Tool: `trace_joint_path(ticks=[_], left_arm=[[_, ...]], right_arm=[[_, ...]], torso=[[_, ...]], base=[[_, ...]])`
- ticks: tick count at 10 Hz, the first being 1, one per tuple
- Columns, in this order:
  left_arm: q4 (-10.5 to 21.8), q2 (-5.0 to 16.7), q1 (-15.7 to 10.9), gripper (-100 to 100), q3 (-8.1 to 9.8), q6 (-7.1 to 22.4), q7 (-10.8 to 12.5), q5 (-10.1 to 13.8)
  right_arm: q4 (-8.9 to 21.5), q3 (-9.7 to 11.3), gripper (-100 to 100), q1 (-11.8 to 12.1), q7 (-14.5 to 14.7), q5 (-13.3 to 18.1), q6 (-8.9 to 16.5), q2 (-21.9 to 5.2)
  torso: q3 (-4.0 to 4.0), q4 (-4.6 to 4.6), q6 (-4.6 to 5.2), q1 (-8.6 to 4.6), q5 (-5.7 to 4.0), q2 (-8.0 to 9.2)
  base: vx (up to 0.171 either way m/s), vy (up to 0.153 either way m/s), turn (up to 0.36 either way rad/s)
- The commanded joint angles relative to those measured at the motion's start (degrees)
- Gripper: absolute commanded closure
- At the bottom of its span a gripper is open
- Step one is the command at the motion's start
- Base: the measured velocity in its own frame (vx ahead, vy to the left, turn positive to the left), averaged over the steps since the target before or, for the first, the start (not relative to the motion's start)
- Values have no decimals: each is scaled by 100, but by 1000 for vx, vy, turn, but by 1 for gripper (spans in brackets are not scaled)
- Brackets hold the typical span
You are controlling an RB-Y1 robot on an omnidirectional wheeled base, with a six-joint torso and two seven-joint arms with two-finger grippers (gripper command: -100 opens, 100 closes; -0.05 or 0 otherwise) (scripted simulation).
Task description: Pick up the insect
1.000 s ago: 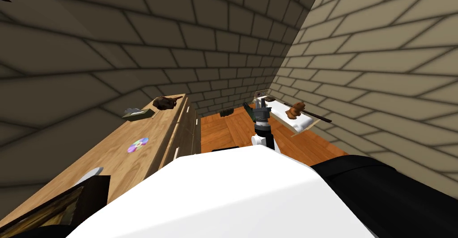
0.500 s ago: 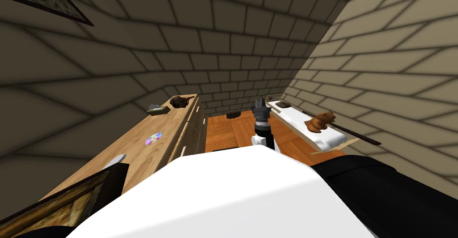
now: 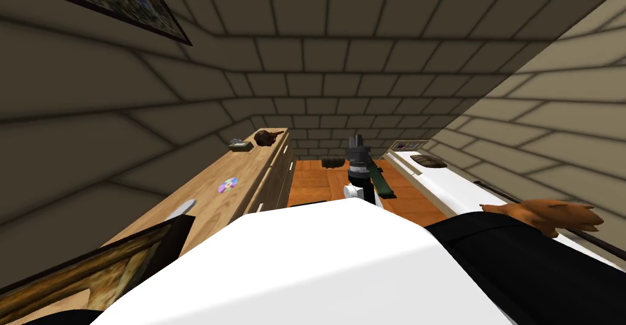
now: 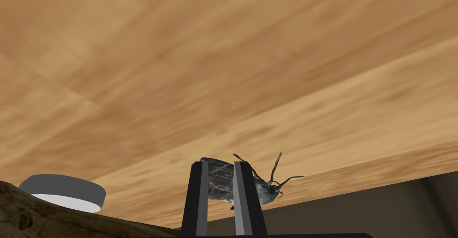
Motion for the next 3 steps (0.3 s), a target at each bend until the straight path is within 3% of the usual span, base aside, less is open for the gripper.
trace_joint_path(ticks=[1,2,3], left_arm=[[-170,43,67,100,154,-87,-252,-74],[-65,-1,1,100,69,-60,-160,-57],[-74,-8,4,0,72,-72,-198,-65]], right_arm=[[0,0,0,0,0,0,0,0],[0,0,0,-1,0,0,0,0],[0,1,0,-4,0,0,0,0]], torso=[[0,0,0,0,0,0],[0,0,5,0,-1,2],[20,7,18,8,-1,39]], base=[[249,-12,378],[104,-8,77],[19,-5,-14]])
